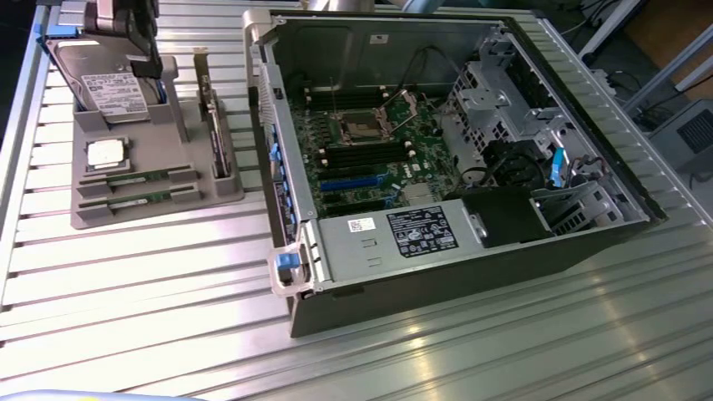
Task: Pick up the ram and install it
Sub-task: 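Pick up the ram and move it above insertion slot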
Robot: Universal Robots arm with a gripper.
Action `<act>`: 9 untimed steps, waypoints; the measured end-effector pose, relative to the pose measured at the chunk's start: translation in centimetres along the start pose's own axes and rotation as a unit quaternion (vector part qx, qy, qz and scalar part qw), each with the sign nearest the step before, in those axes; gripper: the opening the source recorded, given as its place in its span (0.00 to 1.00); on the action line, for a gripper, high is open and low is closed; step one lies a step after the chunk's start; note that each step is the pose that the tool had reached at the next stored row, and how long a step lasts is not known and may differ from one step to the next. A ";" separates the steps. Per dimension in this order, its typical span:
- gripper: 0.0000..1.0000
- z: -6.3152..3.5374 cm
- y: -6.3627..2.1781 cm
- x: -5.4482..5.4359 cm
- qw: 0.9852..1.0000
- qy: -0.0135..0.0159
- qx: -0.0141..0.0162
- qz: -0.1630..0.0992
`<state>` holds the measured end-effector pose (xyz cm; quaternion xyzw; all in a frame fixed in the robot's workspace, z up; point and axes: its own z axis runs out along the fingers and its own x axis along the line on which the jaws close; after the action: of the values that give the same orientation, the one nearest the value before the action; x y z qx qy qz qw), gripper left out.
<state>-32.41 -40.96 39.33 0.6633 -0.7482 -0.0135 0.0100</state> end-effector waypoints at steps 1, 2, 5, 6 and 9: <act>0.10 0.00 0.00 0.0 1.000 0.000 0.000 -0.005; 0.10 0.00 0.00 0.0 1.000 0.001 0.000 -0.010; 0.10 0.00 0.00 0.0 1.000 0.002 0.000 -0.025; 0.10 0.00 0.00 0.0 1.000 0.002 0.000 -0.030; 0.10 0.00 0.00 0.0 0.998 0.004 0.000 -0.055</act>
<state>-32.41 -40.95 39.33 0.7037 -0.7103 -0.0116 0.0120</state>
